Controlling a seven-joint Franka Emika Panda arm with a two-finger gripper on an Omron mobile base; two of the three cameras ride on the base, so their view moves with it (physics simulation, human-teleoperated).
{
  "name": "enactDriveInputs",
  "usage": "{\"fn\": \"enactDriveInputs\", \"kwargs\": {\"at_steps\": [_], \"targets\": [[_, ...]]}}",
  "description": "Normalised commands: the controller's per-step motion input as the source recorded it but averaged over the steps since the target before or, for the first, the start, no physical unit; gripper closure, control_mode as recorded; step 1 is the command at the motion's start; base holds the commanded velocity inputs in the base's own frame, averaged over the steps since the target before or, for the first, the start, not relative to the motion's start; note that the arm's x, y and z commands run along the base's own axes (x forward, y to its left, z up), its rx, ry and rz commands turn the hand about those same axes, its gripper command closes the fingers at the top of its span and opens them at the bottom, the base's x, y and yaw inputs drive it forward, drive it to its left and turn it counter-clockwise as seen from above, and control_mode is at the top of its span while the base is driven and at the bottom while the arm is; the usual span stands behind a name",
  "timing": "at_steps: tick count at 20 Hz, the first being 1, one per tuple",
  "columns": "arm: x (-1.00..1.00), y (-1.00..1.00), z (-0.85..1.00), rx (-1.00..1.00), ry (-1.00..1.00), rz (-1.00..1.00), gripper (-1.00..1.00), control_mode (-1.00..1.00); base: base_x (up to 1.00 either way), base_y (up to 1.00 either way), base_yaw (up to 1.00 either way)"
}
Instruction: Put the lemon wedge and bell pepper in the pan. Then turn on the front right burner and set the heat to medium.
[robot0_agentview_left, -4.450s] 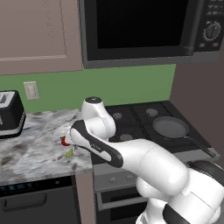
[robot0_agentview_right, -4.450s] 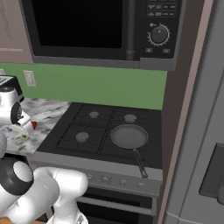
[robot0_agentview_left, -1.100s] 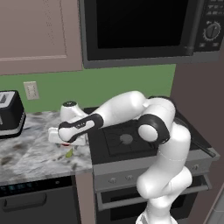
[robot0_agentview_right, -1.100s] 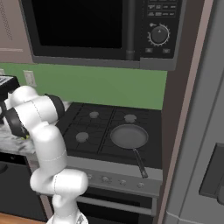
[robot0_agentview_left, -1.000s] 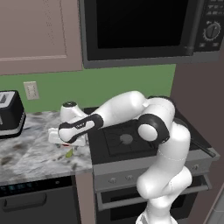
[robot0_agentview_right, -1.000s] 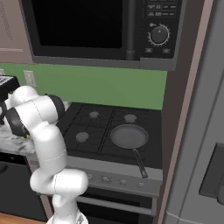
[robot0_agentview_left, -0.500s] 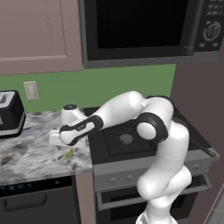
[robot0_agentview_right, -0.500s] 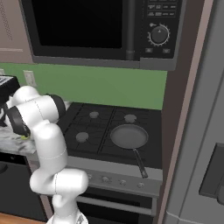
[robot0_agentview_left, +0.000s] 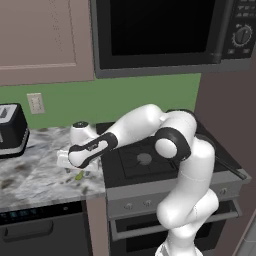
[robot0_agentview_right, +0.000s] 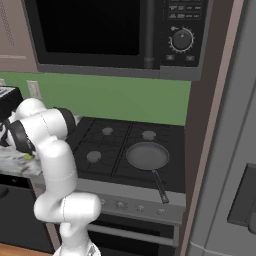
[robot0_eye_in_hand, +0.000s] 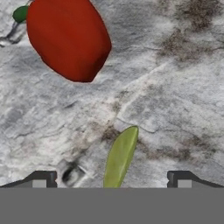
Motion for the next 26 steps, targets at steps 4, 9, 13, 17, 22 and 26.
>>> {"fn": "enactDriveInputs", "kwargs": {"at_steps": [4, 9, 13, 17, 22, 26], "targets": [[0.0, 0.0, -0.09, 0.0, 0.03, -0.04, -1.0, -1.0, 0.0, 0.0, 0.0], [0.0, 0.0, -0.13, 0.0, 0.03, -0.03, -1.0, -1.0, 0.0, 0.0, 0.0], [0.0, 0.0, -0.19, 0.0, 0.01, -0.03, -1.0, -1.0, 0.0, 0.0, 0.0], [0.0, 0.0, -0.2, 0.0, 0.0, -0.02, -1.0, -1.0, 0.0, 0.0, 0.0], [0.01, 0.0, -0.17, 0.0, 0.0, -0.01, -1.0, -1.0, 0.0, 0.0, 0.0], [0.0, 0.0, 0.0, 0.0, 0.01, 0.0, -1.0, -1.0, 0.0, 0.0, 0.0]]}}
